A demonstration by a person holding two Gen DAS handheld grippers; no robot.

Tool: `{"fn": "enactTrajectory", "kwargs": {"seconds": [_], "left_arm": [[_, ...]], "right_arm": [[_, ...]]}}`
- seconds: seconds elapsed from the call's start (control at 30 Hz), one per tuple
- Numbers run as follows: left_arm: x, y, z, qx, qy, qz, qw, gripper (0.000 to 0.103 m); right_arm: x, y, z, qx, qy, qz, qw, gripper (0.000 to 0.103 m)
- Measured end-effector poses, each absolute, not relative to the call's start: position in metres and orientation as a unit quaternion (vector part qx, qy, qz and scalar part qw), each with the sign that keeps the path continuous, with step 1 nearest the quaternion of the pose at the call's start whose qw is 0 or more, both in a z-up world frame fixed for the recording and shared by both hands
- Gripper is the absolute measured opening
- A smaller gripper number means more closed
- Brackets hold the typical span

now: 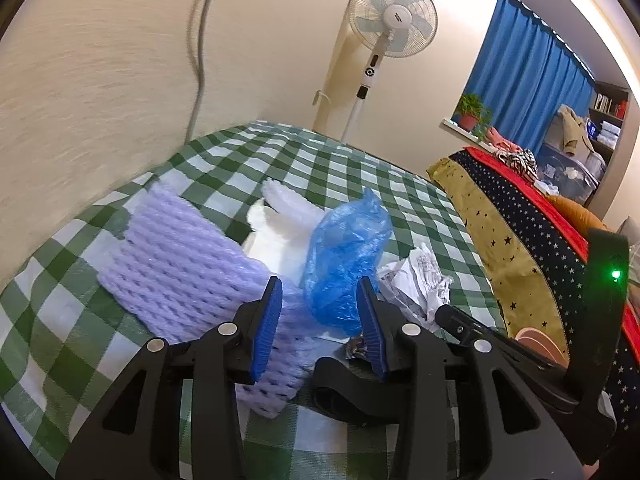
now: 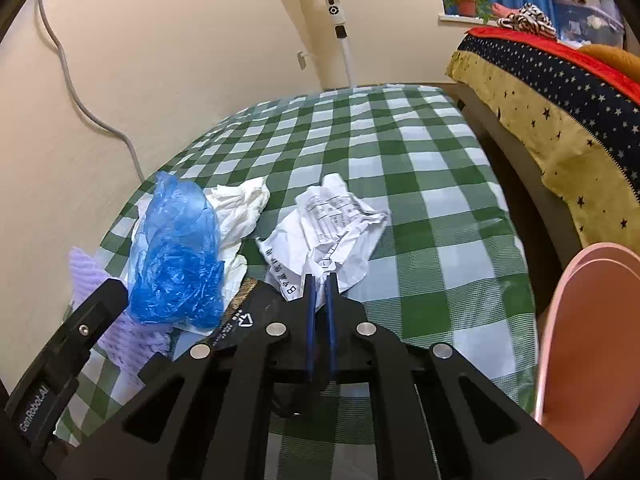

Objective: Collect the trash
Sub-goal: 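Grasp the crumpled white paper with the right gripper while the left gripper approaches the blue bag, then grasp the blue plastic bag with the left gripper while the right gripper holds the paper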

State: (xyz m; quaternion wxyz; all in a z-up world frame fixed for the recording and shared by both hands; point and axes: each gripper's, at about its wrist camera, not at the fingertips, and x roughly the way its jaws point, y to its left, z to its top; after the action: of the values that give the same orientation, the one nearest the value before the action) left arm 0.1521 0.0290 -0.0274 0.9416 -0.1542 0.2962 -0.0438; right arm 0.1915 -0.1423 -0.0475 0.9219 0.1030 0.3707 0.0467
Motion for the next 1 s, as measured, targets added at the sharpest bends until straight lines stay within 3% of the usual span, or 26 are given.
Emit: {"fn": "enactTrajectory", "kwargs": {"seconds": [0.37, 0.4, 0.47, 0.57, 1.0], "left_arm": [[0.161, 0.024, -0.038, -0.162, 0.32, -0.045, 0.932, 0.038], [0.162, 0.024, -0.039, -0.163, 0.323, -0.047, 0.931, 0.037], [0.161, 0.023, -0.038, -0.164, 0.323, -0.051, 0.931, 0.021], [0.159, 0.021, -0.037, -0.155, 0.323, -0.048, 0.932, 0.005], [0.133, 0.015, 0.0, -0.122, 0.287, -0.061, 0.948, 0.001]], "right_arm": [[0.184, -0.153, -0.042, 0.104, 0.361, 0.041, 0.926, 0.002], [0.183, -0.153, -0.042, 0.103, 0.36, 0.04, 0.926, 0.002], [0.181, -0.154, -0.041, 0.103, 0.359, 0.041, 0.927, 0.002], [0.177, -0.157, -0.04, 0.1, 0.357, 0.041, 0.928, 0.002], [0.138, -0.17, -0.001, 0.081, 0.335, 0.035, 0.938, 0.002]]}}
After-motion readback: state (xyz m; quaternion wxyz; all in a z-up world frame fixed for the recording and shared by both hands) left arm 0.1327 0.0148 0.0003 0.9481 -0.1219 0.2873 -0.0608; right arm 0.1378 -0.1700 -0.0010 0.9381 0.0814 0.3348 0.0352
